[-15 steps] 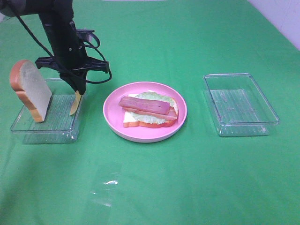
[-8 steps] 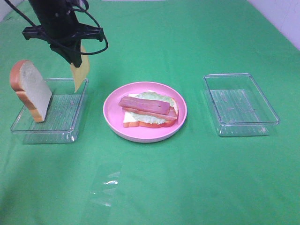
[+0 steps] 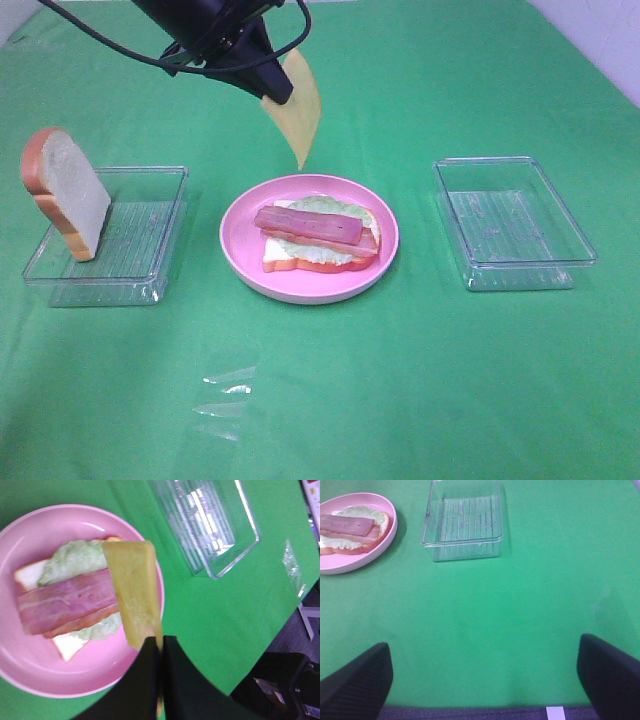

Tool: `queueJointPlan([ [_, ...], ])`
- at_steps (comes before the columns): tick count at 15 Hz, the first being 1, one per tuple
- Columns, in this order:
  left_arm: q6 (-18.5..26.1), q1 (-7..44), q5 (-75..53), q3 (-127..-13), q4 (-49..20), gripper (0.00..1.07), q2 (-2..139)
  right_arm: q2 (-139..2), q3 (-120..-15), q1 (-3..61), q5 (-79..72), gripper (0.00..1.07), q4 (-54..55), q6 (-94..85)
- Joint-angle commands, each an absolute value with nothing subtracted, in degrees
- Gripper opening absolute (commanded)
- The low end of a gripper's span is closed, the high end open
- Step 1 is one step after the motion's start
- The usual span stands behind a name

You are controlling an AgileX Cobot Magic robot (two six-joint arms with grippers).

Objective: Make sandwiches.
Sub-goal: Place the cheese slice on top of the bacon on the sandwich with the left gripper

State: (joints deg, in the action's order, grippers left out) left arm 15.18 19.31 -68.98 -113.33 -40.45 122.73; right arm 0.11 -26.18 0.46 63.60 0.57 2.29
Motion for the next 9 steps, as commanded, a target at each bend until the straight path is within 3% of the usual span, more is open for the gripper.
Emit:
queueJointPlan([
  [1,17.8,20.9,-68.6,-113.6,-43.7,0.0,124.3,1.9,-26.1,0.5,63.4,0.96,0.9,2.4],
  [3,20.2,24.2,-67.7,-113.6,-43.9,0.0,128.3,1.9,-26.1,0.5,63.4,0.96,0.9,2.4],
  [9,20.4,28.2,-63.3,-113.6,-45.8,0.0,134.3,1.9,-26.1,0.5,63.4,0.96,0.9,2.4],
])
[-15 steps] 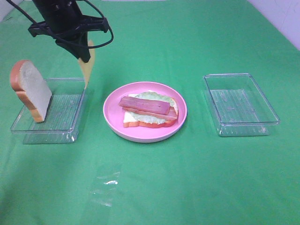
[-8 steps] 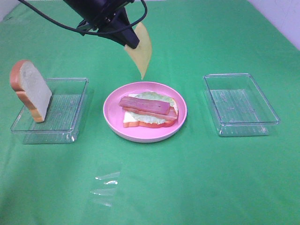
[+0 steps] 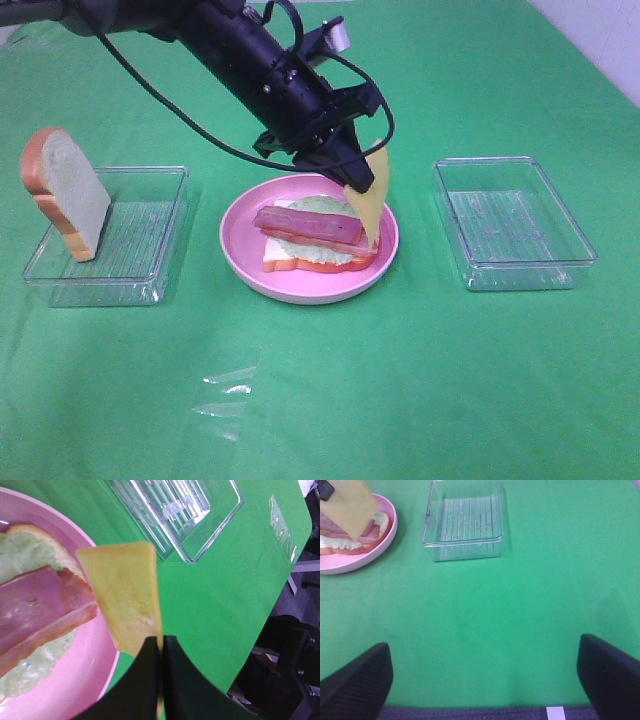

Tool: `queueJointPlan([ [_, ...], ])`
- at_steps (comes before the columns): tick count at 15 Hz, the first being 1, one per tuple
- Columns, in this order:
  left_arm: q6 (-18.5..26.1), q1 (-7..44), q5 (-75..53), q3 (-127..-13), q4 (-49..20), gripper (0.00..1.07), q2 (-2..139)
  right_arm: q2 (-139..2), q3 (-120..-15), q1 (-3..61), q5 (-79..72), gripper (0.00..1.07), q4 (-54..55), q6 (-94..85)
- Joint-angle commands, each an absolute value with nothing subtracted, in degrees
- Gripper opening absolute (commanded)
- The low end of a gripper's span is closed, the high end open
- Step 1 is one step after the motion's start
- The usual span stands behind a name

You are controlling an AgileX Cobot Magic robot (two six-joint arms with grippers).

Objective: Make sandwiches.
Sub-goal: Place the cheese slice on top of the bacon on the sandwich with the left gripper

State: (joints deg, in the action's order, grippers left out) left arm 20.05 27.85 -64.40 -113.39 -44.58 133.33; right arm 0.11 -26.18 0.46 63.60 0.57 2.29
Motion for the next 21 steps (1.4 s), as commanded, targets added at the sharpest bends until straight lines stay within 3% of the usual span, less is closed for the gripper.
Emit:
queueJointPlan([
  [1,20.4,28.2,-62.8,-113.6,-46.3,0.0,135.0,1.9,-26.1,0.5,63.4,0.96,0.9,2.4],
  [5,26.1,28.2,-60.8,-113.6,-45.6,0.0,136.8,1.9,-26.1,0.5,63.4,0.96,1.0,2.4],
  [8,25.4,28.2,-60.2,-113.6,-39.7,0.0,136.8,1.9,-26.1,0.5,63.4,0.96,1.0,2.4],
  [11,19.9,27.9,-58.6,-113.6,-31.0,0.0,136.8,1.9,-26.1,0.5,63.4,0.96,1.0,2.4],
  [14,18.3,27.9,-57.6,-113.6,-26.8,0.0,136.8,1.9,-26.1,0.5,63.4,0.96,1.0,2.4],
  [17,13.9,27.9,-56.0,-113.6,-21.1,0.0,136.7,1.9,-26.1,0.5,63.4,0.96,1.0,2.4],
  [21,12.3,27.9,-56.1,-113.6,-20.1,0.0,136.7,1.9,-26.1,0.5,63.4,0.96,1.0,2.4],
])
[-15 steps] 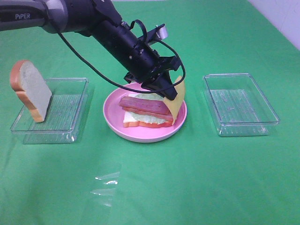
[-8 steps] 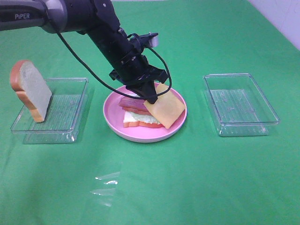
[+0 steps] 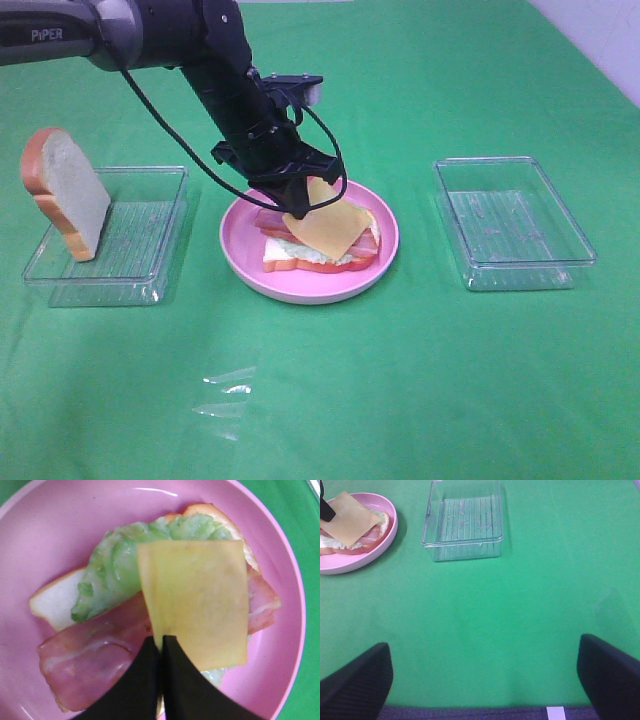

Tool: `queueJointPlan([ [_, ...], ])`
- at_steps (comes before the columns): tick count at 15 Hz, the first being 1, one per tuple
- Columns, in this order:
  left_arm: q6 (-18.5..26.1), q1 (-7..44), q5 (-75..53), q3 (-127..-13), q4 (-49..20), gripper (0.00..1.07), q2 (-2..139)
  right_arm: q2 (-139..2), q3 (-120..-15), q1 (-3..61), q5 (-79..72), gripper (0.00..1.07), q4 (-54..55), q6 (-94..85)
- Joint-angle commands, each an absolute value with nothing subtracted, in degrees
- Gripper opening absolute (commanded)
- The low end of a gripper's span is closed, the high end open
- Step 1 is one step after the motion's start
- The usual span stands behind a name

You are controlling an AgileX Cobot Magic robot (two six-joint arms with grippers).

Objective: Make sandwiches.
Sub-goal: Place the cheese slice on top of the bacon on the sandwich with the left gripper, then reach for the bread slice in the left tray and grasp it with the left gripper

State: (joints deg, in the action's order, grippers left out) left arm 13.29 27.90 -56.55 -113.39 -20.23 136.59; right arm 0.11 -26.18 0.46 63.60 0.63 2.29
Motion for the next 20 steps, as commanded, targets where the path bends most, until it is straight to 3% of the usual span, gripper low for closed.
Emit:
queueJointPlan([
  [1,12.4,27.9,-56.1,-113.6,-19.9,0.21,136.5,1.9,-26.1,0.5,63.4,0.96,1.0,2.4],
  [2,12.3,27.9,-56.1,-113.8,-19.5,0.33,136.4,1.9,-26.1,0.5,63.4,0.96,1.0,2.4],
  [4,10.0,27.9,-57.5,-117.3,-18.0,0.93,136.0,1.9,-26.1,0.5,63.4,0.96,1.0,2.4],
  [5,9.4,27.9,-59.8,-120.3,-16.3,1.02,136.0,1.9,-26.1,0.5,63.4,0.96,1.0,2.4],
  [9,8.6,27.8,-71.3,-132.4,-13.1,1.02,136.0,1.9,-26.1,0.5,63.4,0.96,1.0,2.4],
  [11,2.1,26.4,-75.5,-137.7,-9.3,1.02,135.2,1.9,-26.1,0.5,63.4,0.96,1.0,2.4],
  [13,1.1,25.8,-75.5,-137.1,-6.2,1.02,133.1,1.9,-26.1,0.5,63.4,0.96,0.9,2.4],
  [17,-2.7,20.6,-75.5,-126.6,2.2,1.02,121.2,1.9,-26.1,0.5,63.4,0.96,0.9,2.4],
  [20,-4.0,9.2,-75.5,-113.4,2.2,1.02,111.2,1.9,-26.1,0.5,63.4,0.96,0.9,2.4],
])
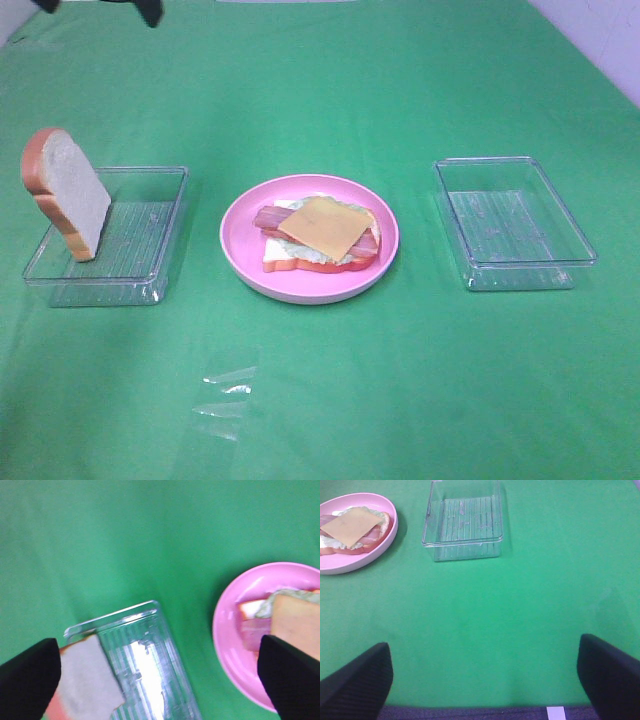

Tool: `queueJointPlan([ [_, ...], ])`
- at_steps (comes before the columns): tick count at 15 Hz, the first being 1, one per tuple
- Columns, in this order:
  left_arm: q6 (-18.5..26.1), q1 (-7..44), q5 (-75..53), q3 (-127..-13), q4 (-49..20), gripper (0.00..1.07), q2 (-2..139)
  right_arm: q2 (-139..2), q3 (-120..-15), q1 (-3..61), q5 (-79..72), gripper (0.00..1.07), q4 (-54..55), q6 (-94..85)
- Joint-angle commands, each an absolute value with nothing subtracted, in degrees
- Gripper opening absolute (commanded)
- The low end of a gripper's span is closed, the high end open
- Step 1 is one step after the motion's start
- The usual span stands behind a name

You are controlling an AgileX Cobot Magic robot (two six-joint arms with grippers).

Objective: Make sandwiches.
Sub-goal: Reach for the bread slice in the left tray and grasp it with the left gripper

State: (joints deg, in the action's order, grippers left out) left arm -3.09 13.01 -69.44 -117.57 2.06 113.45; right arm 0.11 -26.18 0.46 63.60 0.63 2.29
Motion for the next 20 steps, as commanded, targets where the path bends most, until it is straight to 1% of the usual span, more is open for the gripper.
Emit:
queueJointPlan([
  [1,-4.0,5.9,-75.4,-111.8,1.5,1.02,110.7,1.9,-26.1,0.5,63.4,0.96,0.9,2.4],
  [2,-3.4,3.4,-75.4,-110.6,-0.5,1.01,110.8,1.9,-26.1,0.5,63.4,0.96,0.9,2.4],
  [4,-3.3,0.6,-75.4,-108.5,-3.2,1.01,110.8,1.9,-26.1,0.5,63.4,0.96,0.9,2.4],
  [6,-3.0,-1.0,-75.3,-106.3,-3.7,1.0,111.0,1.9,-26.1,0.5,63.4,0.96,0.9,2.4],
  [9,-1.9,0.7,-75.0,-106.1,-5.8,1.0,114.0,1.9,-26.1,0.5,63.4,0.96,0.9,2.4],
  [13,-2.1,2.9,-75.1,-106.1,-5.8,1.0,118.8,1.9,-26.1,0.5,63.4,0.96,0.9,2.4],
  [16,-2.6,3.6,-74.9,-106.1,-5.8,1.0,124.9,1.9,-26.1,0.5,63.4,0.96,0.9,2.4],
  [20,-1.9,3.6,-74.2,-106.2,-5.8,0.99,128.1,1.9,-26.1,0.5,63.4,0.96,0.9,2.4],
])
